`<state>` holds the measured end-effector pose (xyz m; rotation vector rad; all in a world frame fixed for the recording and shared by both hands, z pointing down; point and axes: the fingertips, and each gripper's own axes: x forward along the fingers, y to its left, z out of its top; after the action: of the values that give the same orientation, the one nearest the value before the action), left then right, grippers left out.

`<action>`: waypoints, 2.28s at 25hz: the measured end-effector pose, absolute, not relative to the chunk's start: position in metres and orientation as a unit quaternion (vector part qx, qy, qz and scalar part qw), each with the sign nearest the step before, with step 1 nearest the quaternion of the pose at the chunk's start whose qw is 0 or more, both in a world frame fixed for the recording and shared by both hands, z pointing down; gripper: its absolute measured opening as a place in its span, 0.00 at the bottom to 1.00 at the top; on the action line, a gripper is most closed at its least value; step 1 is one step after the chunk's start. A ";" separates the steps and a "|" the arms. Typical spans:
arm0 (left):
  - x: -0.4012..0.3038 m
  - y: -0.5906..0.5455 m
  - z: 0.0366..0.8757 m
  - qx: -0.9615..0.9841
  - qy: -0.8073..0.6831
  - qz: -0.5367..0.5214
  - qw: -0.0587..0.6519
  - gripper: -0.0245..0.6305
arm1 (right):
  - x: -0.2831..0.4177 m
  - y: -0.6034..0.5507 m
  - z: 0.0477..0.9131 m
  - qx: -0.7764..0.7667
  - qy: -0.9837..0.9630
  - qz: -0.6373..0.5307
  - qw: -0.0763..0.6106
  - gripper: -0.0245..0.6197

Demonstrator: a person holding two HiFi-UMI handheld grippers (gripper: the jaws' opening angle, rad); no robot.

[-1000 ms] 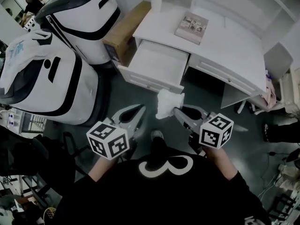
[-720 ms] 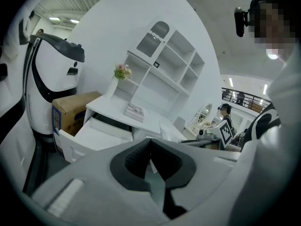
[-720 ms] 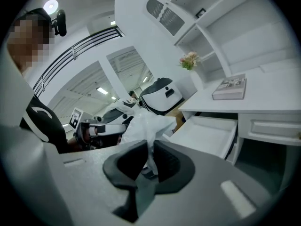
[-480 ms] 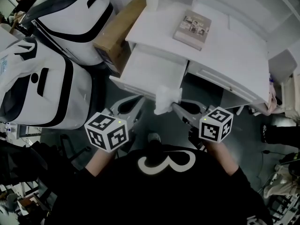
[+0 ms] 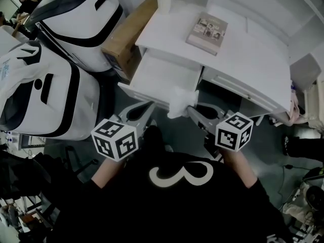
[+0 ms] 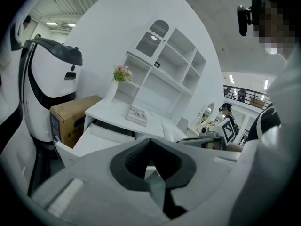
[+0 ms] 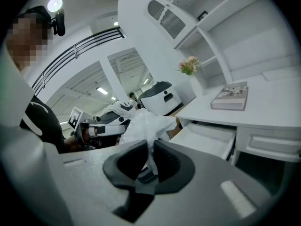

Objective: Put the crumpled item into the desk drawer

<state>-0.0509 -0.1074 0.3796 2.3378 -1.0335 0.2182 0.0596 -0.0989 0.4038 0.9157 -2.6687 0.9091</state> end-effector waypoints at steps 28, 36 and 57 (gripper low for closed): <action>-0.062 -0.230 0.426 0.870 -0.354 0.121 0.320 0.05 | 0.042 -0.225 0.462 0.350 -0.859 0.354 0.122 0.10; -0.066 -0.270 0.447 0.864 -0.347 0.143 0.335 0.05 | 0.037 -0.271 0.496 0.354 -0.846 0.371 0.146 0.10; -0.070 -0.315 0.506 0.845 -0.336 0.175 0.378 0.05 | 0.019 -0.323 0.617 0.341 -0.807 0.417 0.241 0.10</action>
<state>-0.0702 -0.3152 0.5061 2.1583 -0.8593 0.4471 0.0192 -0.3225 0.6174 0.9331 -2.2077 1.1405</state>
